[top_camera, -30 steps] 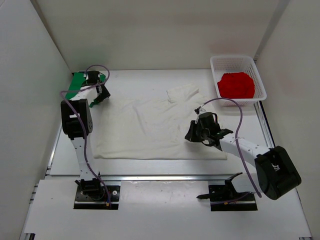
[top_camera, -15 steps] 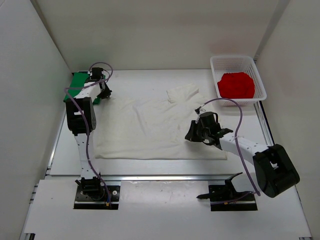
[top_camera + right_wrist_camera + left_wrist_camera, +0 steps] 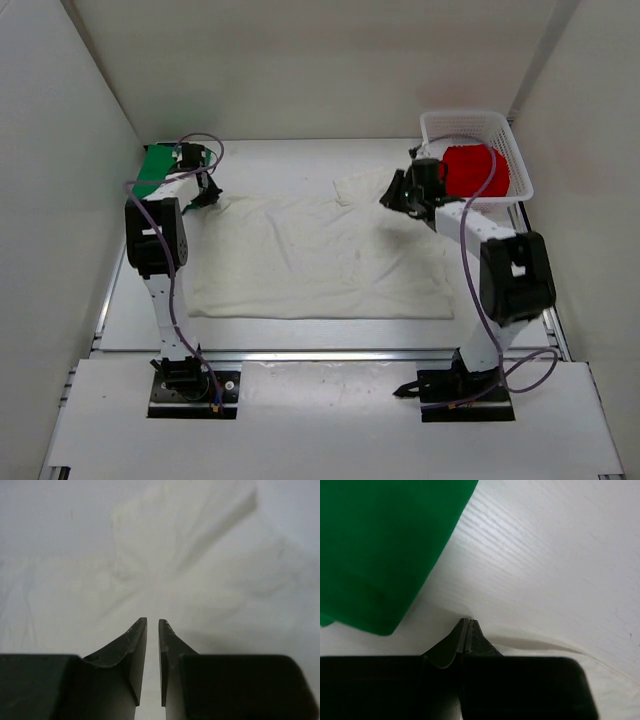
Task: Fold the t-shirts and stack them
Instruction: Grap the side of the flattened tshirt furthest away from the robot with both arms
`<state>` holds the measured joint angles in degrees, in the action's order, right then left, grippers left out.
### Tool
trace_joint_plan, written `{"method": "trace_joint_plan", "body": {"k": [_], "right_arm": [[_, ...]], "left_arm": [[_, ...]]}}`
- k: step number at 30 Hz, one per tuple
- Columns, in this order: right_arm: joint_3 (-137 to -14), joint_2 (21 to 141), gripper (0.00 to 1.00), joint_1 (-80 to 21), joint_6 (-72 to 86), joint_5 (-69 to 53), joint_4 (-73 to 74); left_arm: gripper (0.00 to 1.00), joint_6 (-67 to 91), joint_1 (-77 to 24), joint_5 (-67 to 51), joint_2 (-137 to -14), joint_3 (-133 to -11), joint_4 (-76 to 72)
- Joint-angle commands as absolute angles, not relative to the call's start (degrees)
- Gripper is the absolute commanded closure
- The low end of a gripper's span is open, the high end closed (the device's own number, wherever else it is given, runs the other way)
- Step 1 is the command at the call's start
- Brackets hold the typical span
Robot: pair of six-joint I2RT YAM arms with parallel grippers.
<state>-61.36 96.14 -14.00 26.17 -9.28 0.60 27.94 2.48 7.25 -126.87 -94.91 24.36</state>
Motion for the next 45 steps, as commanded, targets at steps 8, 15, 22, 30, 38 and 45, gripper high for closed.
{"method": "trace_joint_plan", "body": {"k": [8, 15, 22, 30, 38, 45], "right_arm": [[-115.76, 134.42, 0.81, -10.02, 16.18, 0.0, 21.84], [-145.92, 152.85, 0.69, -8.0, 17.13, 1.59, 33.06], [-147.21, 155.13, 0.67, -7.56, 18.01, -2.46, 35.24], [-146.34, 155.66, 0.64, -6.68, 20.39, -8.61, 32.08], [-146.25, 156.71, 0.7, -5.63, 23.12, -13.44, 31.47], [-151.86, 157.42, 1.0, -6.5, 24.61, -11.26, 34.09]], "left_arm": [[1.0, 30.23, 0.62, 7.13, -113.83, -86.49, 18.47], [1.0, 29.98, 1.49, 4.58, -113.12, -86.22, 18.28], [1.0, 30.23, 1.93, 4.13, -114.78, -87.54, 18.45], [1.0, 29.88, 1.32, 4.22, -114.52, -86.66, 17.67], [1.0, 30.24, 1.14, 4.13, -115.05, -86.4, 17.14], [1.0, 30.5, 0.97, 3.78, -114.61, -85.78, 16.18]]}}
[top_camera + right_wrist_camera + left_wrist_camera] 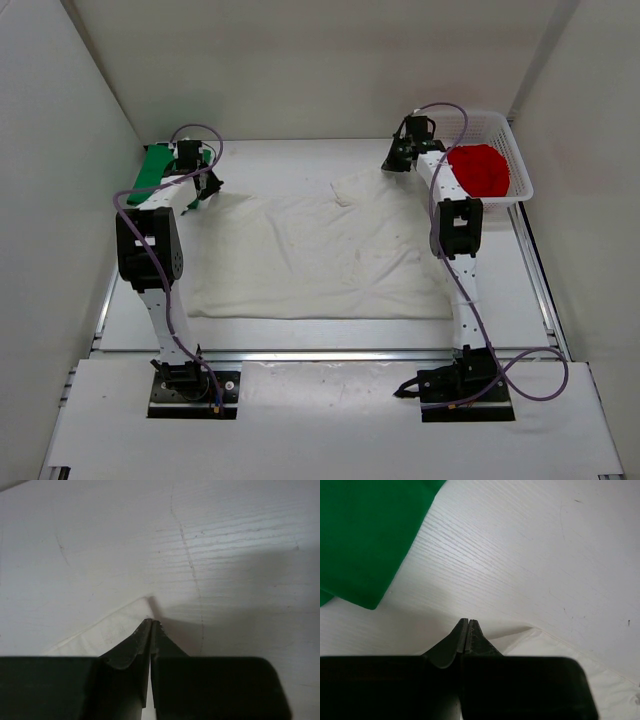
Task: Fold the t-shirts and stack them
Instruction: Grap the side of the flattened tshirt furthest away from the robot with both arms, then fold the other side of the tshirt into a rectangle
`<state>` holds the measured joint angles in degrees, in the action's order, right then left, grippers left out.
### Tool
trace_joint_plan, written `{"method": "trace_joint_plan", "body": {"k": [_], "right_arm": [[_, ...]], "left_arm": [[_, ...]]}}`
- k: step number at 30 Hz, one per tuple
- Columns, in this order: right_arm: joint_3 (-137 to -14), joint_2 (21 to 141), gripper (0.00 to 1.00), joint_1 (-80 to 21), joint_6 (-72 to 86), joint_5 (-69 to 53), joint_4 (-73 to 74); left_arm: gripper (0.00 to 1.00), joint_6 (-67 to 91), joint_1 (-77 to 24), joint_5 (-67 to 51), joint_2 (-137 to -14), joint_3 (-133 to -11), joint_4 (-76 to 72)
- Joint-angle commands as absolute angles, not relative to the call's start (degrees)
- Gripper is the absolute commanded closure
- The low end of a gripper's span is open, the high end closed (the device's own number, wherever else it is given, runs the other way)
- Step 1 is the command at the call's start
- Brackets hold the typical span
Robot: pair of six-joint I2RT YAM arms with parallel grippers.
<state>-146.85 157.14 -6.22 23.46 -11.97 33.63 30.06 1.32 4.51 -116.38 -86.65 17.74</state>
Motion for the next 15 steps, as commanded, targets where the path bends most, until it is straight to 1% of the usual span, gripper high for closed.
{"method": "trace_joint_plan", "body": {"k": [1, 4, 7, 8, 10, 12, 15], "right_arm": [[-153.27, 157.24, 0.99, -6.76, 24.17, -10.38, 34.71], [-155.73, 154.96, 1.0, -7.9, 22.77, -10.2, 38.66], [-161.52, 153.46, 1.0, -7.56, 21.97, -9.41, 48.84], [-161.28, 152.5, 1.0, -7.73, 21.62, -10.01, 52.43], [-161.72, 149.78, 1.0, -10.18, 19.52, -7.13, 57.81], [-161.54, 148.1, 0.99, -12.47, 18.9, -0.82, 63.26], [-160.93, 145.38, 1.0, -13.54, 19.25, -0.18, 66.87]], "left_arm": [[1.0, 30.76, 0.97, 3.87, -114.35, -85.69, 16.43], [1.0, 31.64, 1.67, 2.55, -113.21, -82.98, 14.86], [1.0, 32.87, 3.16, 1.06, -111.37, -80.43, 13.19], [1.0, 33.13, 3.34, 0.45, -110.75, -79.64, 12.84], [1.0, 33.48, 3.43, 0.18, -108.73, -76.83, 11.08], [1.0, 33.92, 3.08, 0.35, -107.41, -75.68, 10.46], [1.0, 33.66, 3.16, -0.88, -105.21, -74.53, 10.81]]}}
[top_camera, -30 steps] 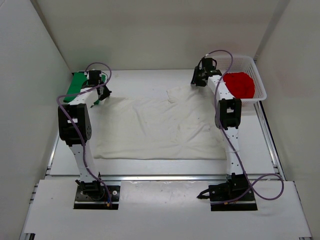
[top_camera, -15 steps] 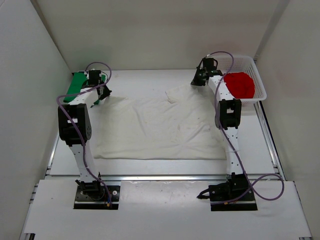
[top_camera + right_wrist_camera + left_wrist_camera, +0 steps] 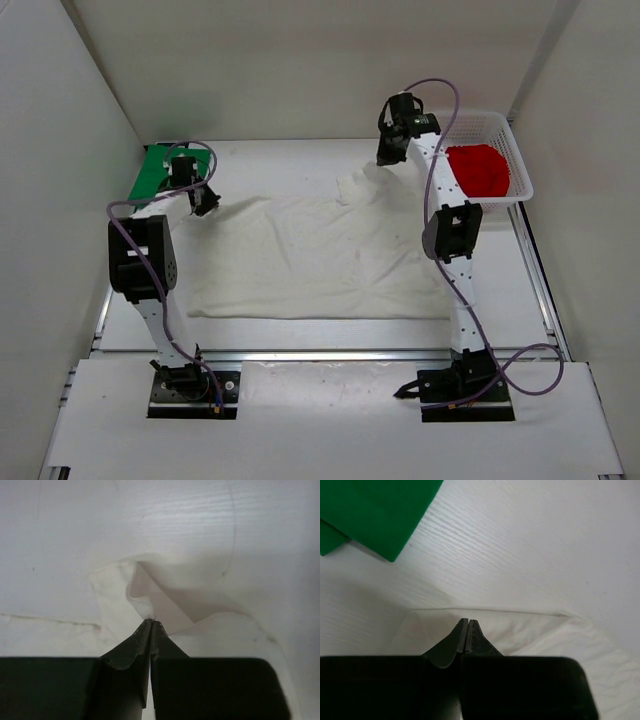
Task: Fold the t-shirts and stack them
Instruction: Fold the other side of the tshirt into a rectangle
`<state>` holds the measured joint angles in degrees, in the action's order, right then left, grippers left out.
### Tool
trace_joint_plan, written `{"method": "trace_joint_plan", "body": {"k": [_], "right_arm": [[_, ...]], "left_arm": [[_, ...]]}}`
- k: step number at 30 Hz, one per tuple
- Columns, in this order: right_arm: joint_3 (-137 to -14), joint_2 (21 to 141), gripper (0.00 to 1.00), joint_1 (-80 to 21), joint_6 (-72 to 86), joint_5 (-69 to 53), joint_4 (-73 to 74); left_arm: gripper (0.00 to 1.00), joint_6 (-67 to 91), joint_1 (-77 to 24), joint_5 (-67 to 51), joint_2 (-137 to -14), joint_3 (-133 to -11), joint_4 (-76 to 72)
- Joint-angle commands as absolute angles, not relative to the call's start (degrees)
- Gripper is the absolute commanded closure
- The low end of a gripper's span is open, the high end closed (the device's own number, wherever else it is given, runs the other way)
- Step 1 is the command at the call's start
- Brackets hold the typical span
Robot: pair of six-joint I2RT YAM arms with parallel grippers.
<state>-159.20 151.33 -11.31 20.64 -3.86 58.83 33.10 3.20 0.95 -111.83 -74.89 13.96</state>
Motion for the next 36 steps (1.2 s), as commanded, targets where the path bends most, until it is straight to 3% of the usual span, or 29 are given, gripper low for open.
{"method": "trace_joint_plan", "body": {"k": [1, 4, 7, 8, 10, 23, 33, 36], "right_arm": [[-159.71, 143.2, 1.0, -13.54, 18.9, 1.39, 67.41], [-148.68, 135.21, 1.0, -13.53, 16.8, 1.57, 65.76], [-123.03, 120.57, 1.0, -15.02, 13.9, 3.94, 52.72], [-109.12, 113.19, 1.0, -14.68, 13.8, 3.35, 47.95], [-94.27, 106.47, 1.0, -12.76, 15.2, -2.26, 37.74], [-70.07, 86.42, 1.0, -7.48, 17.31, -8.43, 31.3], [-65.83, 75.07, 1.0, -6.41, 17.58, -13.09, 32.51], [-58.48, 70.76, 1.0, -6.51, 18.19, -13.01, 31.29]], "left_arm": [[1.0, 33.66, 3.69, -1.05, -105.21, -73.84, 10.64], [1.0, 33.49, 4.66, -1.93, -103.97, -71.9, 9.93], [1.0, 32.87, 5.79, -1.85, -104.15, -71.28, 10.02], [1.0, 32.78, 5.8, -2.28, -104.32, -70.93, 10.02], [1.0, 32.52, 6.15, -2.38, -104.76, -71.19, 10.19], [1.0, 30.67, 7.3, -0.97, -100.29, -71.11, 13.89], [1.0, 29.62, 7.38, -1.58, -90.44, -70.49, 16.61], [1.0, 29.71, 8.0, -1.59, -88.07, -64.36, 14.59]]}}
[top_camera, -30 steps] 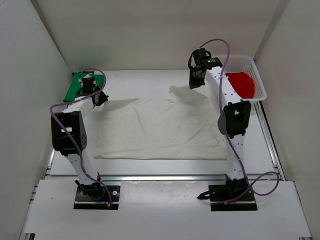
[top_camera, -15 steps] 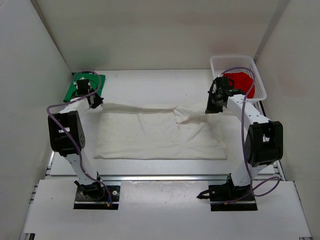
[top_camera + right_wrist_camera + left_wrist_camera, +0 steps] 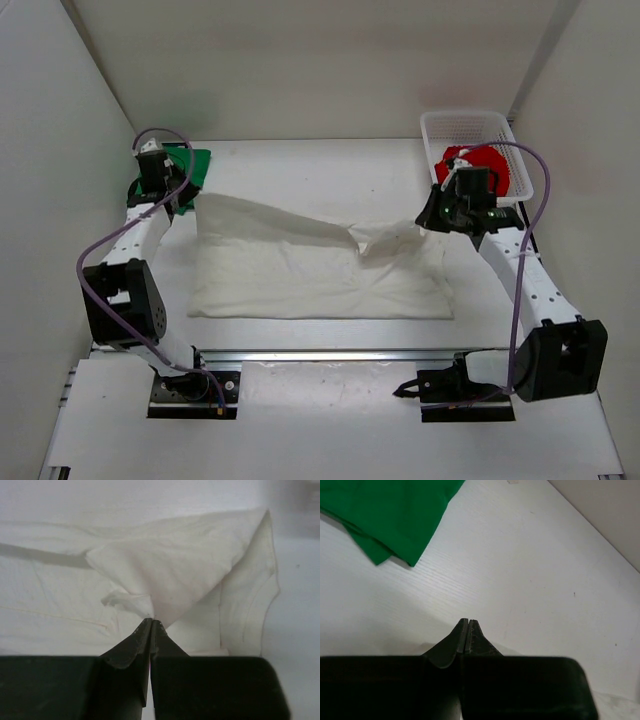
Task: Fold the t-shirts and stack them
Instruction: Fold the other side of the tshirt into a rectangle
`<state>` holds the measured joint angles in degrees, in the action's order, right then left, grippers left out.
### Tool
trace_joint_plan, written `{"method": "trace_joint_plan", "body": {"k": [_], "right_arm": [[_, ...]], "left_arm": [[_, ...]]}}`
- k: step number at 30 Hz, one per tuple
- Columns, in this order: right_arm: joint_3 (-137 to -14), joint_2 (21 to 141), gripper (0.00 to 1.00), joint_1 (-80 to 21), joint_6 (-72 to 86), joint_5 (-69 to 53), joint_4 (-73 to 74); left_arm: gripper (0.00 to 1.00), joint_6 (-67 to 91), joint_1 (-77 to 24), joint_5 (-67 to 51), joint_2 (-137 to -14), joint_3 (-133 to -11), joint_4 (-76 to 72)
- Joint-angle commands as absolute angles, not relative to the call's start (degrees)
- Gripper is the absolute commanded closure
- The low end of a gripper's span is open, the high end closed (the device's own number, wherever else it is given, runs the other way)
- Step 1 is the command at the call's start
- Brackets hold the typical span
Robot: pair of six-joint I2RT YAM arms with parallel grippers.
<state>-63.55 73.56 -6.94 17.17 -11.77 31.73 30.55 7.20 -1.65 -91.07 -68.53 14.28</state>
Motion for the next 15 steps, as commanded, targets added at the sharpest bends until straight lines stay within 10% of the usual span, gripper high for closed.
{"method": "trace_joint_plan", "body": {"k": [1, 15], "right_arm": [[-55.66, 69.62, 1.0, -6.68, 18.19, -12.49, 31.64], [-42.54, 65.2, 1.0, -4.92, 16.79, 2.28, 37.01]], "left_arm": [[1.0, 29.18, 8.0, -1.32, -88.07, -63.21, 14.15], [0.9, 26.46, 8.44, -0.09, -94.13, -55.02, 17.14]]}}
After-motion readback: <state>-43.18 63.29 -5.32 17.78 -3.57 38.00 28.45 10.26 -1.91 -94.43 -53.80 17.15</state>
